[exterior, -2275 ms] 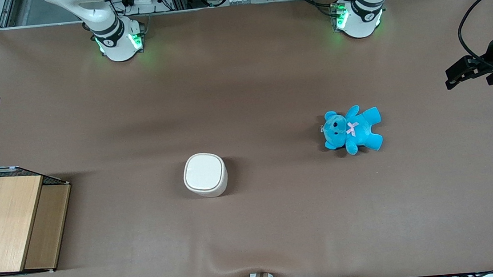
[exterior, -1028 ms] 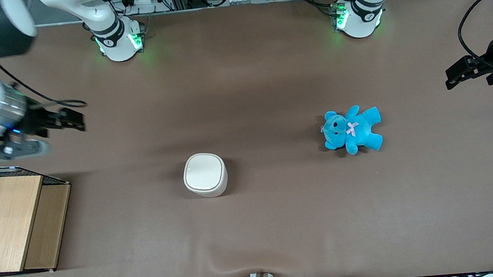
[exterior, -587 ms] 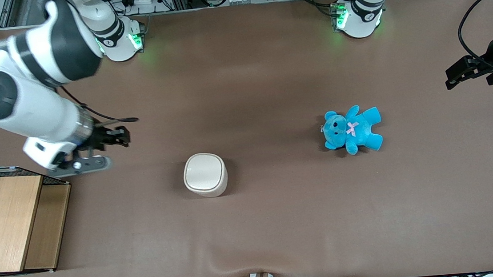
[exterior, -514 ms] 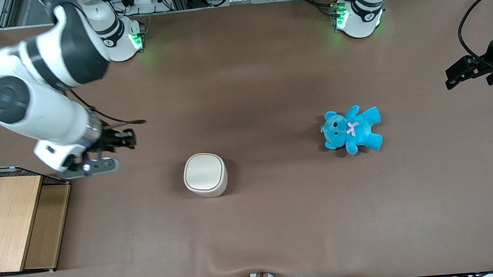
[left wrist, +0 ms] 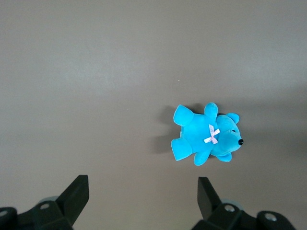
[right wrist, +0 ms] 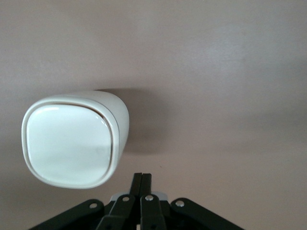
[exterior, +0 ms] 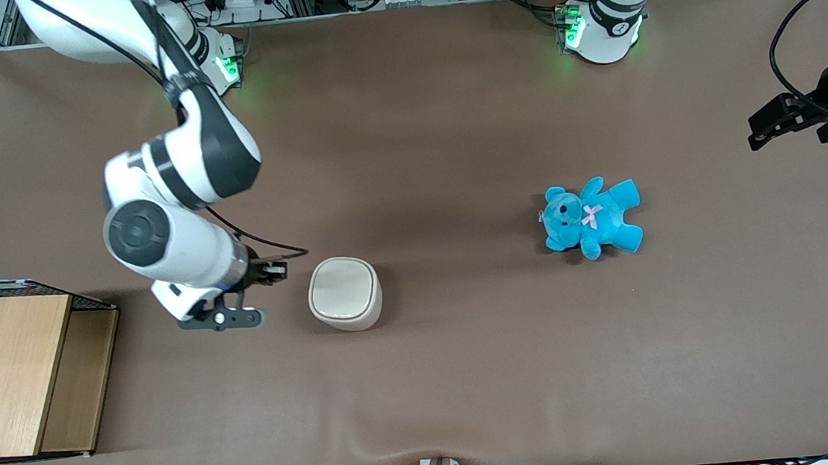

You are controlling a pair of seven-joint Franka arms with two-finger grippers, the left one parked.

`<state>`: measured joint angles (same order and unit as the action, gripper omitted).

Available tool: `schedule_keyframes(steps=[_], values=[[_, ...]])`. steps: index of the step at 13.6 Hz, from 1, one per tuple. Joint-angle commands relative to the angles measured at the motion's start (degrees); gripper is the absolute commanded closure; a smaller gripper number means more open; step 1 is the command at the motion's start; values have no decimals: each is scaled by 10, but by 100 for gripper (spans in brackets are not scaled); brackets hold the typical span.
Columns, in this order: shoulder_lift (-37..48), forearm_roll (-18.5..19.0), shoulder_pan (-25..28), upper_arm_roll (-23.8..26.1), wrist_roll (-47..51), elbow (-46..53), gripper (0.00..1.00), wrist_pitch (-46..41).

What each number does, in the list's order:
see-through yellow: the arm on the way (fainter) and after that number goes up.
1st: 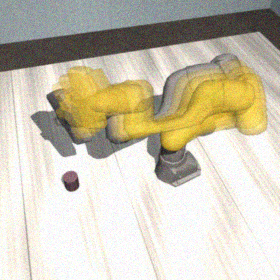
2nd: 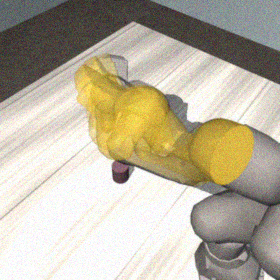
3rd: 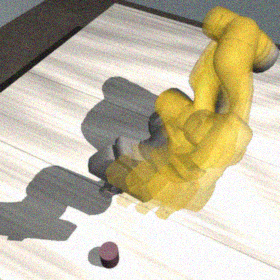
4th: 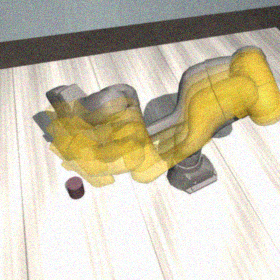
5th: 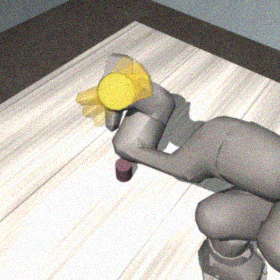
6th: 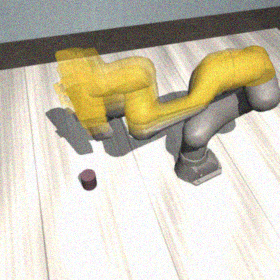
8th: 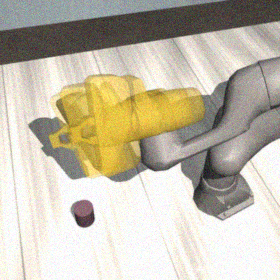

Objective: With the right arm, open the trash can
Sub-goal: 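Move the right gripper over to the white trash can's lid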

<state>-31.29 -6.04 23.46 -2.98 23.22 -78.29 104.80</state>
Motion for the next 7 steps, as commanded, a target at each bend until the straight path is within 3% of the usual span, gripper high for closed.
schedule_keyframes(steps=[1,7], values=[[-59,-8,19,-5,31,60,100,4],[-76,-16,33,-5,65,55,100,26]])
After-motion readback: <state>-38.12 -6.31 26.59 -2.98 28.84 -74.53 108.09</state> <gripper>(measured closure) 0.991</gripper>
